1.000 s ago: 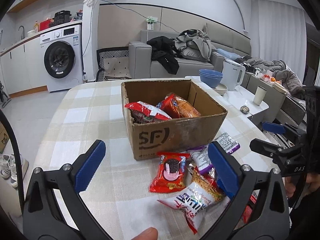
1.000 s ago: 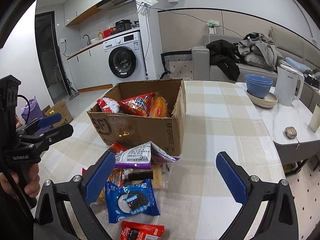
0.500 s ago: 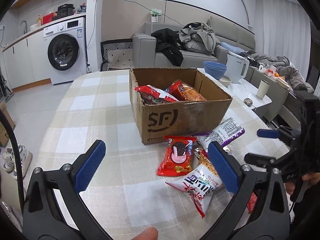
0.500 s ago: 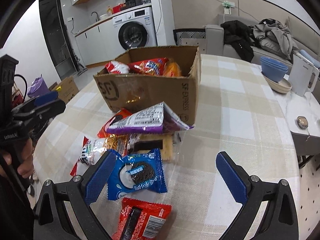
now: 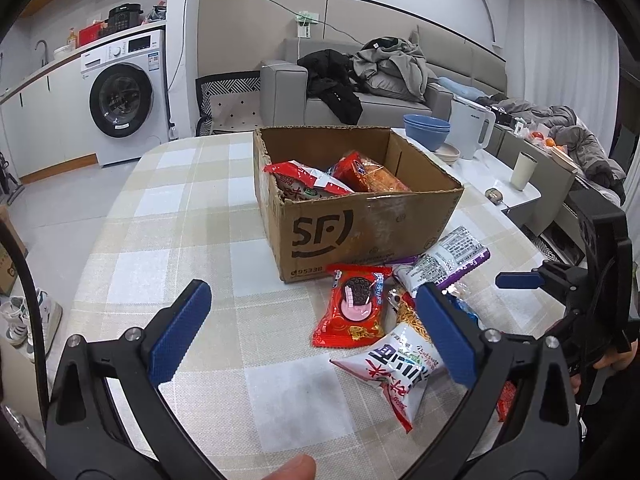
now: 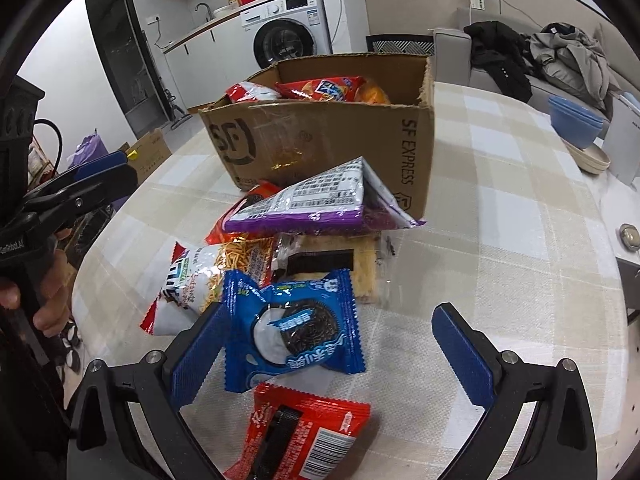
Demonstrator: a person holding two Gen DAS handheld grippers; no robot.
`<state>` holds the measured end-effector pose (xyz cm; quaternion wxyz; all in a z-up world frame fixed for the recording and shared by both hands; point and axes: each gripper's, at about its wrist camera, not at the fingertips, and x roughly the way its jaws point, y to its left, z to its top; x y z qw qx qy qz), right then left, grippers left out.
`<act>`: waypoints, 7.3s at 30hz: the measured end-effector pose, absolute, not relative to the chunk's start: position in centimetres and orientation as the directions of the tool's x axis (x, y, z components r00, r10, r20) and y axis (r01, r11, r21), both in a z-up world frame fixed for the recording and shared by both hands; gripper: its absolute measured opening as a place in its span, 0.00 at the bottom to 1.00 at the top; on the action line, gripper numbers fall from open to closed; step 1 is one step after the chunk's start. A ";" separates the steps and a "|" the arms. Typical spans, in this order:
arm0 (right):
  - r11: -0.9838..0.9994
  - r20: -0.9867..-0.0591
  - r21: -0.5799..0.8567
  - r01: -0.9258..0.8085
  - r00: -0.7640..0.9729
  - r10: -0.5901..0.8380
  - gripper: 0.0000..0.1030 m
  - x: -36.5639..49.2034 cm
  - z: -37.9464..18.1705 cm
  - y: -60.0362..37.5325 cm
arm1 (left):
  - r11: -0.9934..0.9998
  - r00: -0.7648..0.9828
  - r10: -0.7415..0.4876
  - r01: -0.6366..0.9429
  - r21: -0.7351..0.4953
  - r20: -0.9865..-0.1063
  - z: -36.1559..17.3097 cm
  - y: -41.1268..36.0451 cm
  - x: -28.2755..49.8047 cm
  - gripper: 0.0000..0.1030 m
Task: Organize snacks
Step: 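Move both open tools back down toward the remaining snack pile, then grasp the blue Oreo pack with the right tool, then grasp the white noodle-snack bag with the left tool while the right tool holds the Oreo pack, then lift both held bags and carry them over the cardboard box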
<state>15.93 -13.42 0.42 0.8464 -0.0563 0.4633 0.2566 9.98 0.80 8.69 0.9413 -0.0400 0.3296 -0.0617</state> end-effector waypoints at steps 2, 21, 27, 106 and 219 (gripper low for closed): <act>0.860 -0.816 0.142 -0.489 0.434 0.382 0.99 16.0 0.2 -13.2 | 0.989 0.775 -0.141 0.089 -0.114 -0.617 8.7 0.8 10.0 0.99; 0.858 -0.843 0.147 -0.492 0.391 0.369 0.97 16.5 -1.8 -11.8 | 0.989 0.758 -0.151 0.113 -0.100 -0.635 7.7 -0.2 10.4 0.99; 0.837 -0.840 0.175 -0.519 0.364 0.401 0.83 16.3 -1.8 -11.4 | 0.988 0.753 -0.152 0.118 -0.096 -0.641 7.4 -0.4 10.5 0.99; 0.670 -0.514 0.454 -0.588 0.442 0.736 0.50 15.0 4.8 -17.4 | 0.934 0.623 -0.248 0.358 -0.012 -0.742 4.4 -4.9 9.8 0.95; 0.769 -0.475 0.371 -0.521 0.605 0.639 0.50 15.2 7.0 -17.1 | 0.956 0.790 -0.293 0.254 -0.147 -0.539 12.9 1.7 9.2 0.55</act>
